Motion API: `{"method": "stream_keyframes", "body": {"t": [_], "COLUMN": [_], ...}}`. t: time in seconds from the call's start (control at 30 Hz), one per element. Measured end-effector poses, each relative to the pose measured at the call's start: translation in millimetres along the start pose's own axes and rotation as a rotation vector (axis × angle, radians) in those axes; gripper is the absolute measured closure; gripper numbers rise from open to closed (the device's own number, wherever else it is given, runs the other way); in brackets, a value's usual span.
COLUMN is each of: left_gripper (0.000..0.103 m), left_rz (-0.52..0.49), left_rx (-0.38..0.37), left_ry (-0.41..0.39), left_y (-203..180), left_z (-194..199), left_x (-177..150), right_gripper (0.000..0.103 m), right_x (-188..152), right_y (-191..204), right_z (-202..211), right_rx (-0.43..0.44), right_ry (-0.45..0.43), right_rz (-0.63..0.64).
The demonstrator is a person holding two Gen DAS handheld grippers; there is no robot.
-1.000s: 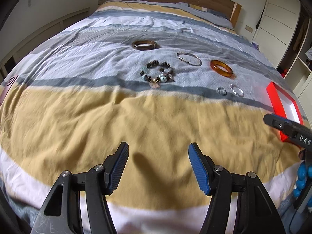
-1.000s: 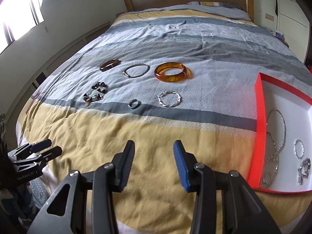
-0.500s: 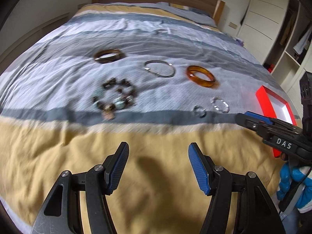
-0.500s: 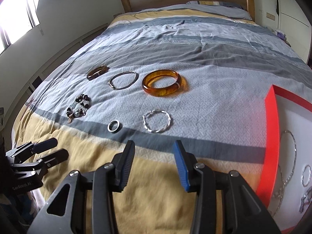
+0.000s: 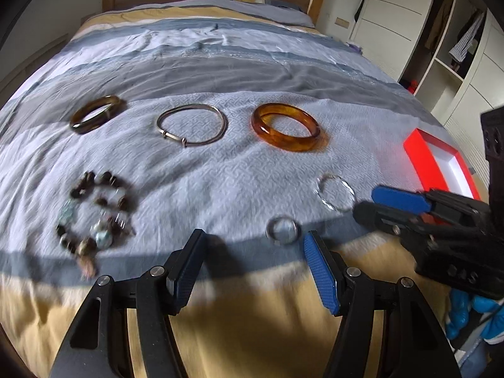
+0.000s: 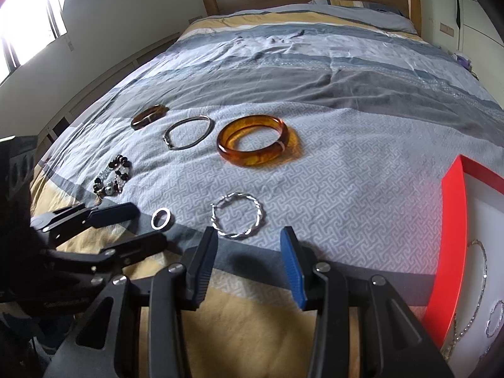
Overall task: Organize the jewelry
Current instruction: 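Grasp the small silver ring with the left tool while the right tool grasps the twisted silver bangle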
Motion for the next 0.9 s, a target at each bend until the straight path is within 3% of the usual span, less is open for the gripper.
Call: {"method": "stream_keyframes", "body": {"t": [0.37,0.73,0.9], "left_gripper": [0.080,0.083,0.083], "left_rz": [0.066,0.059,0.046], "left_rx": [-0.021,-0.015,0.017], "left_ry": [-0.006,-0.022,-0.023], "left_y": [23,22,20], "left_z": [-13,-11,-7], "left_x": [1,-6,-10], "right_gripper": [0.063,0.058,0.064], "right_x": [9,7,3], "right_y": [8,3,3], "right_z": [-28,-46,-41], "right_rx": [0.011,-0.001,-0.015], "right_ry": [0.026,0.046,0.040], "right_rz": [0.055,0.069,0.057]}}
Point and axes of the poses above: each gripper's, at about its wrist camera, not at the fingertips, and z roughly against the way its jaws point, y to its left, x to its top, the point moved 10 cm from there along -z, roughly the way its jaws point, and after that the axes turned 14 degrees about x, right-handed, at the moved point
